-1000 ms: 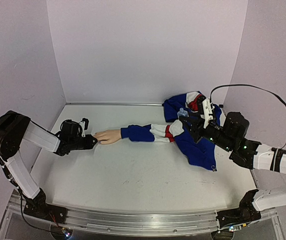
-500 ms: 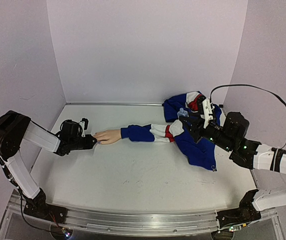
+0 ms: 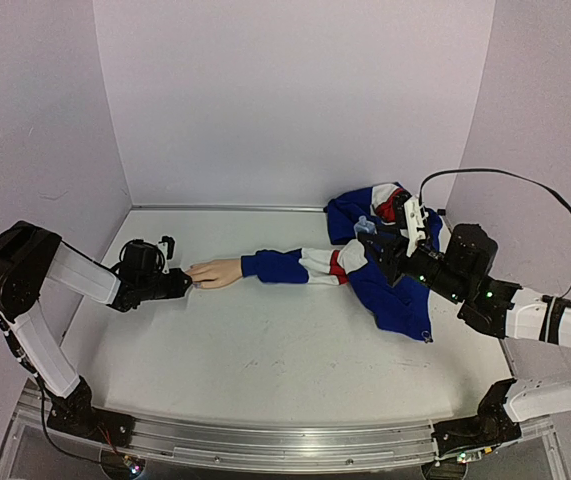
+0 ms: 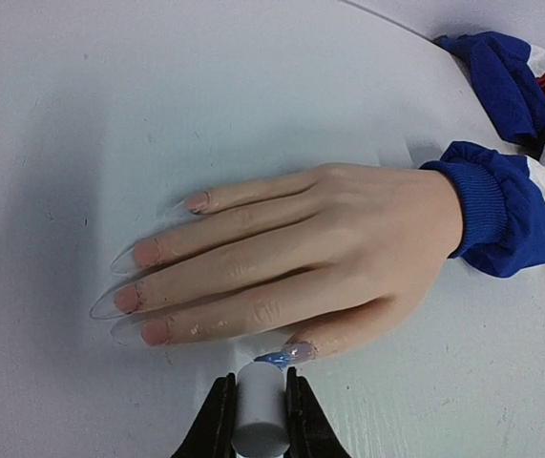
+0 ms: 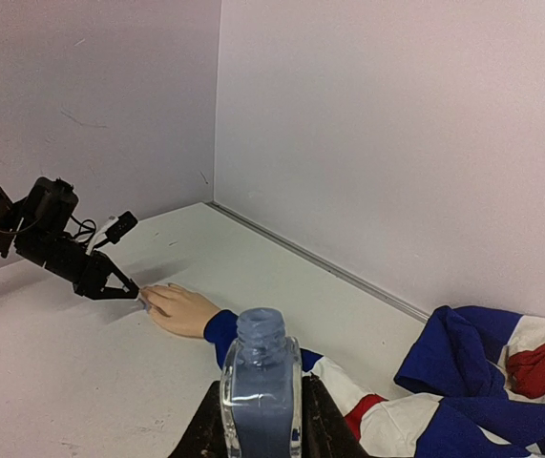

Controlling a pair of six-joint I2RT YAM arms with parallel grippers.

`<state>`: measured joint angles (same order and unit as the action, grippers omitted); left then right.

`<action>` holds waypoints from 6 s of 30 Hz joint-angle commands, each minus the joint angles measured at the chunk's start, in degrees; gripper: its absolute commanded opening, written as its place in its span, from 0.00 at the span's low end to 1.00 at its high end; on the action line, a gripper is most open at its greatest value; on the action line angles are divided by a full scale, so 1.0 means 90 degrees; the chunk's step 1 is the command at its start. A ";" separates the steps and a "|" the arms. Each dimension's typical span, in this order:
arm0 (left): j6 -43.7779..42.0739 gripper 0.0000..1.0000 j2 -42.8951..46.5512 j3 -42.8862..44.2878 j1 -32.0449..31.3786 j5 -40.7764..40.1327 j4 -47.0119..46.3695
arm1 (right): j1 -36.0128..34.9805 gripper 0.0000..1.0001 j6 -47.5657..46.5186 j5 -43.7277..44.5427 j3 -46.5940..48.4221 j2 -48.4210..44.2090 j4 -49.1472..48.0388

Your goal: Paint the nails

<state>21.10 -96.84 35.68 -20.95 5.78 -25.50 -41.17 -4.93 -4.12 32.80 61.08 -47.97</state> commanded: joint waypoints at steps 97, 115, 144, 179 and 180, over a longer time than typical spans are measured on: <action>-0.0157 0.00 0.0135 0.0313 -0.0310 -0.0581 0.0167 | 0.0023 0.00 0.0040 -0.0162 -0.0001 -0.0131 -0.0520; 0.0002 0.00 0.0335 0.0177 -0.0310 -0.0960 0.0158 | 0.0021 0.00 0.0050 -0.0178 0.0001 -0.0115 -0.0532; 0.0018 0.00 0.0112 0.0250 -0.0378 -0.0311 -0.0044 | 0.0018 0.00 0.0060 -0.0192 -0.0013 -0.0117 -0.0535; -0.0112 0.00 0.0204 0.0253 -0.0368 -0.0583 -0.0067 | 0.0018 0.00 0.0059 -0.0205 -0.0001 -0.0059 -0.0539; -0.0117 0.00 0.0208 0.0263 -0.0372 -0.0584 -0.0063 | 0.0022 0.00 0.0056 -0.0206 0.0000 -0.0051 -0.0540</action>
<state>20.97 -94.94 35.90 -24.08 1.74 -23.09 -41.17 -4.71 -5.37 32.14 60.82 -48.01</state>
